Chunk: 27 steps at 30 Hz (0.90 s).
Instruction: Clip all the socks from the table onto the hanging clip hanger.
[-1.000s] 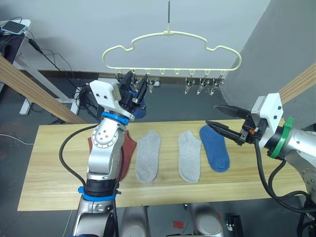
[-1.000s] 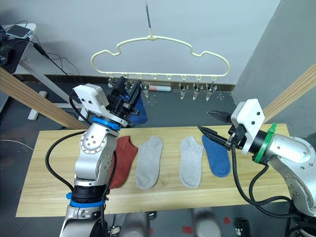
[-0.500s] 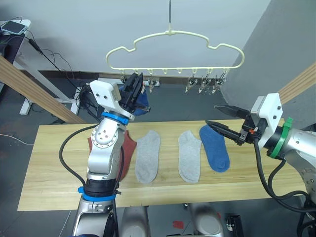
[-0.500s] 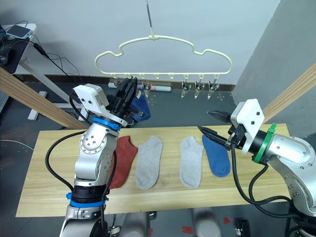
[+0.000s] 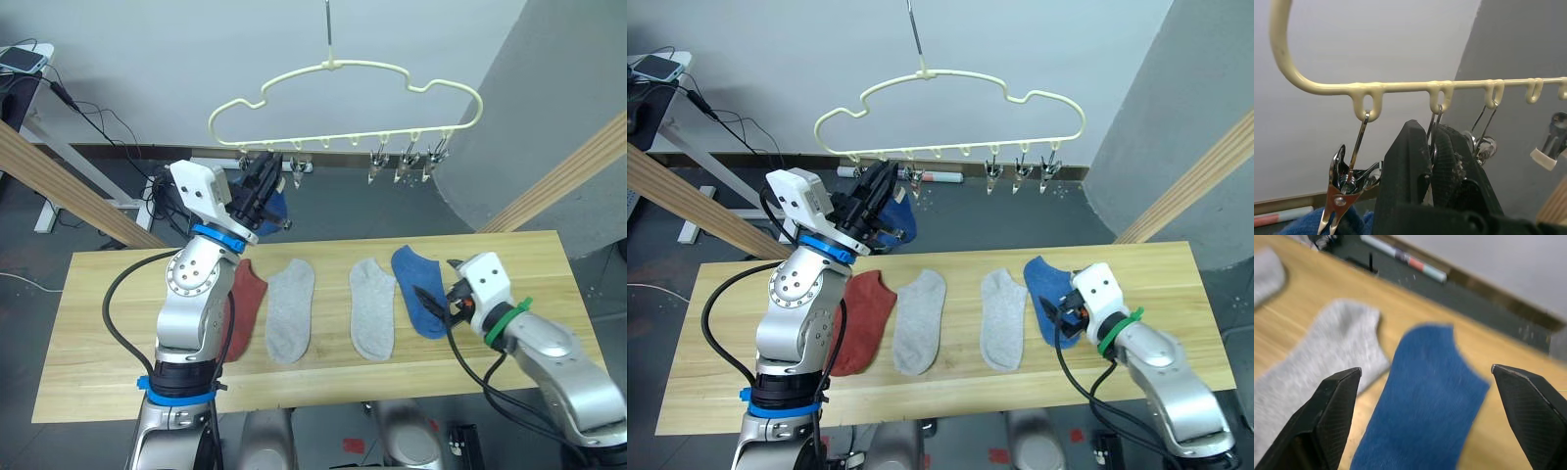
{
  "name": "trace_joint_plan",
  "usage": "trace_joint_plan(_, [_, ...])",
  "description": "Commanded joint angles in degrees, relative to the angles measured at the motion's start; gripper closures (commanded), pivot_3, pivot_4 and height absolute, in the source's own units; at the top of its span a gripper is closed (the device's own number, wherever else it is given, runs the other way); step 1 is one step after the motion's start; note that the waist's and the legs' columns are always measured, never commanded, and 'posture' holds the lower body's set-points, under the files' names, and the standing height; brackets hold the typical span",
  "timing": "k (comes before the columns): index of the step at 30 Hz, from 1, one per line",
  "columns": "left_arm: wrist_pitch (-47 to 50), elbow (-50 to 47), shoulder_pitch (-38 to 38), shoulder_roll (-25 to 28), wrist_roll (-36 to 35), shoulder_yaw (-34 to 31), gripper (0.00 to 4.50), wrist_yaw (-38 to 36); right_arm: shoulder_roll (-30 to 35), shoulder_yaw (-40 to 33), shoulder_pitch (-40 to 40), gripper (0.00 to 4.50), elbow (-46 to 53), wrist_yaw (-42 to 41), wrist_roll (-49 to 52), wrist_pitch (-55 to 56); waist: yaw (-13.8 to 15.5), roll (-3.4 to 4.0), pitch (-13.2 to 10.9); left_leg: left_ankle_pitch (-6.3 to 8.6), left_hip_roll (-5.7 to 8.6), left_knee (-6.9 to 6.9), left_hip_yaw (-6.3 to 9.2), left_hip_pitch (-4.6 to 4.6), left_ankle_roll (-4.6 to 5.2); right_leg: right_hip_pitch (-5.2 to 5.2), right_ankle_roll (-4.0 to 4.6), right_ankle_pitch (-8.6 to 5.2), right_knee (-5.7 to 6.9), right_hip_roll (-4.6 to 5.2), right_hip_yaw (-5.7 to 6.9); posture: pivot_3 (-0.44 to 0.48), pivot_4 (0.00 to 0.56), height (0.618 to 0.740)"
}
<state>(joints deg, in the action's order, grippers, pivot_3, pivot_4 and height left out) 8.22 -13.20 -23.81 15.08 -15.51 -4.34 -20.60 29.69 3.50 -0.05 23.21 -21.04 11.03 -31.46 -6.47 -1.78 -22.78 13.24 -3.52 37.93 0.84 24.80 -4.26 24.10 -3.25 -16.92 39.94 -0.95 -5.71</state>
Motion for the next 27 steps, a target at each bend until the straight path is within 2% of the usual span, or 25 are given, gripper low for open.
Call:
trace_joint_plan(1, [0.71, -3.05, 0.72, 0.59, -0.86, 0.19, 4.42, -0.80, -3.14, 1.10, -2.70, 0.00, -6.80, 2.50, -3.65, 4.57, -0.07, 0.00, 0.00, 0.00, 0.02, 0.00, -0.03, 0.00, 0.00, 0.01, 0.00, 0.00, 0.00, 0.02, -0.04, -0.238, 0.388, 0.730])
trace_joint_plan(11, [2.41, -4.21, 1.39, 1.65, -1.48, -0.32, 4.42, -2.10, -8.53, -1.36, -6.10, 0.00, -19.46, 3.38, -4.50, 6.91, 0.06, 0.01, 0.00, 0.01, 0.01, -0.04, -0.01, 0.01, 0.00, 0.00, 0.21, 0.12, 0.00, 0.03, -0.01, -0.218, 0.389, 0.730])
trace_joint_plan(12, [2.84, -4.30, 1.45, 1.91, -2.01, -0.34, 4.42, -2.54, -8.83, -1.71, -6.01, 0.17, -20.10, 3.13, -4.12, 6.25, 0.06, 0.01, 0.00, 0.01, 0.01, -0.02, -0.02, 0.00, 0.00, -0.01, 0.21, 0.12, 0.00, 0.03, -0.01, -0.217, 0.390, 0.730])
trace_joint_plan(15, [3.91, -4.59, 1.70, 2.67, -3.56, -0.64, 4.42, -3.84, -8.65, -1.61, -5.76, 0.87, -21.18, 2.08, -4.31, 5.77, 0.06, 0.01, 0.01, 0.01, 0.01, -0.01, 0.01, 0.00, 0.01, -0.02, 0.21, 0.12, 0.02, 0.03, 0.01, -0.216, 0.390, 0.730])
trace_joint_plan(25, [5.97, -4.69, 1.14, 4.95, -7.59, -1.47, 4.42, -7.54, -6.94, -1.29, -5.66, 4.28, -20.74, 0.37, -6.30, 7.37, 0.07, 0.02, 0.01, 0.01, 0.02, -0.01, 0.01, -0.01, 0.01, -0.03, 0.21, 0.12, 0.02, 0.02, 0.01, -0.216, 0.390, 0.730])
trace_joint_plan(26, [6.32, -4.75, 1.05, 5.15, -8.13, -1.52, 4.42, -7.89, -5.93, -1.37, -5.63, 4.50, -19.41, -0.64, -6.30, 7.73, 0.07, 0.02, 0.01, 0.01, 0.02, -0.01, 0.01, -0.01, 0.01, -0.03, 0.21, 0.12, 0.02, 0.02, 0.01, -0.216, 0.390, 0.730])
trace_joint_plan(27, [6.64, -4.77, 0.97, 5.40, -8.63, -1.56, 4.42, -8.25, -4.64, -1.42, -5.70, 4.50, -17.60, -1.86, -6.25, 8.05, 0.07, 0.02, 0.01, 0.01, 0.02, -0.01, 0.02, -0.01, 0.01, -0.03, 0.21, 0.12, 0.02, 0.02, 0.02, -0.217, 0.390, 0.730])
